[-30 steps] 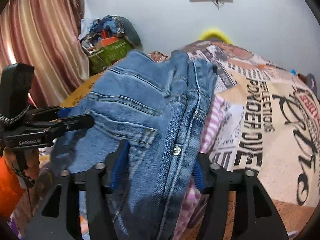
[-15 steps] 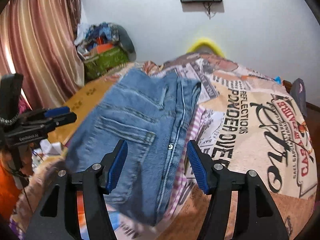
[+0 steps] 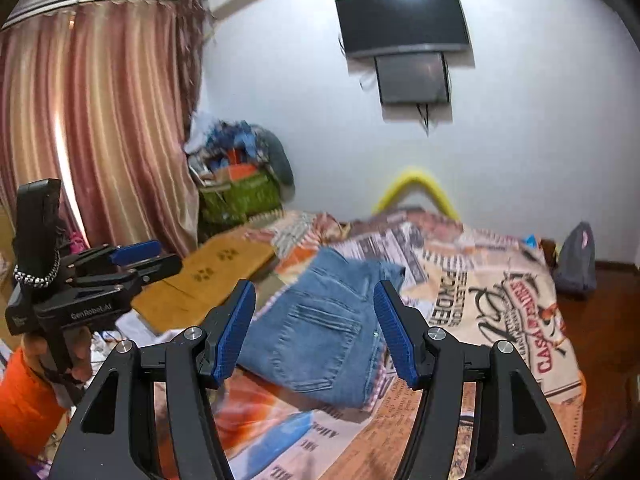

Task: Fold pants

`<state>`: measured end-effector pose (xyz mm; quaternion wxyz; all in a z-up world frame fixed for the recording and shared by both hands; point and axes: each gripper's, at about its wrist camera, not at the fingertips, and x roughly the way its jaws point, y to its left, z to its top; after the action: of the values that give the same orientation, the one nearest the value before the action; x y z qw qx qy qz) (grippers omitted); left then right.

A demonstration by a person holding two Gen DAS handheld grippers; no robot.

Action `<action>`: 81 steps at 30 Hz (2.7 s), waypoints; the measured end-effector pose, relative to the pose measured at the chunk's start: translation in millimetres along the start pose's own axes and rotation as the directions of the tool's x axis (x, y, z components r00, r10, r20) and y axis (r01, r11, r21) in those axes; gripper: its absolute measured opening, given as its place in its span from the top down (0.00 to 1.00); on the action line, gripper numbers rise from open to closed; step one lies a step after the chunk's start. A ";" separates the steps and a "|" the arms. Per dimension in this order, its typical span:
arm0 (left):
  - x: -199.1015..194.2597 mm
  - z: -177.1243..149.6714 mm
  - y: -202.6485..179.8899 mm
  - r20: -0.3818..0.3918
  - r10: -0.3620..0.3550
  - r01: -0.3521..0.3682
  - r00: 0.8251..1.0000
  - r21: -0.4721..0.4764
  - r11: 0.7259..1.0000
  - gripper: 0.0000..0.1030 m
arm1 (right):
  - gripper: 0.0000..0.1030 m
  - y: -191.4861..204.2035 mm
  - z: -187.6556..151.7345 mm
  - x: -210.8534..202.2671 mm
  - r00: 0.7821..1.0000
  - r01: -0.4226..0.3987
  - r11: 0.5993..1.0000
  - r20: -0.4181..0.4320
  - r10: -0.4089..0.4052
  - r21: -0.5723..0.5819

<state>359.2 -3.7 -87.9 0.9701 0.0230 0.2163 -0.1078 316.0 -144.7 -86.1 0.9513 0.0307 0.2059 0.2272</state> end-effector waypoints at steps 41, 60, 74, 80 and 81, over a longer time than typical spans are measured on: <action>-222.3 -52.6 -48.7 0.289 0.051 -0.047 0.956 -0.023 0.999 0.00 | 0.01 95.0 -40.9 -151.2 0.954 0.113 0.994 0.278 -0.109 -0.001; -222.7 -55.8 -49.2 0.289 0.030 -0.029 0.957 -0.007 1.000 0.00 | 0.01 93.7 -50.1 -155.8 0.954 0.149 0.989 0.264 -0.145 0.005; -219.3 -57.2 -48.0 0.281 0.027 -0.026 0.959 -0.006 1.000 0.00 | 0.01 93.5 -49.2 -158.0 0.954 0.159 0.987 0.257 -0.154 0.003; -219.5 -56.5 -47.3 0.278 0.021 -0.022 0.960 0.001 1.000 0.00 | 0.01 93.9 -50.0 -158.9 0.954 0.159 0.987 0.256 -0.153 0.001; -219.5 -56.2 -47.6 0.279 0.022 -0.023 0.960 0.002 1.000 0.00 | 0.01 94.2 -49.9 -157.7 0.955 0.158 0.987 0.255 -0.153 0.001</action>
<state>131.6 -1.2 -45.5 0.9920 0.0125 0.0768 -0.0996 128.2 -132.3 -57.8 0.9851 0.0340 0.0815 0.1478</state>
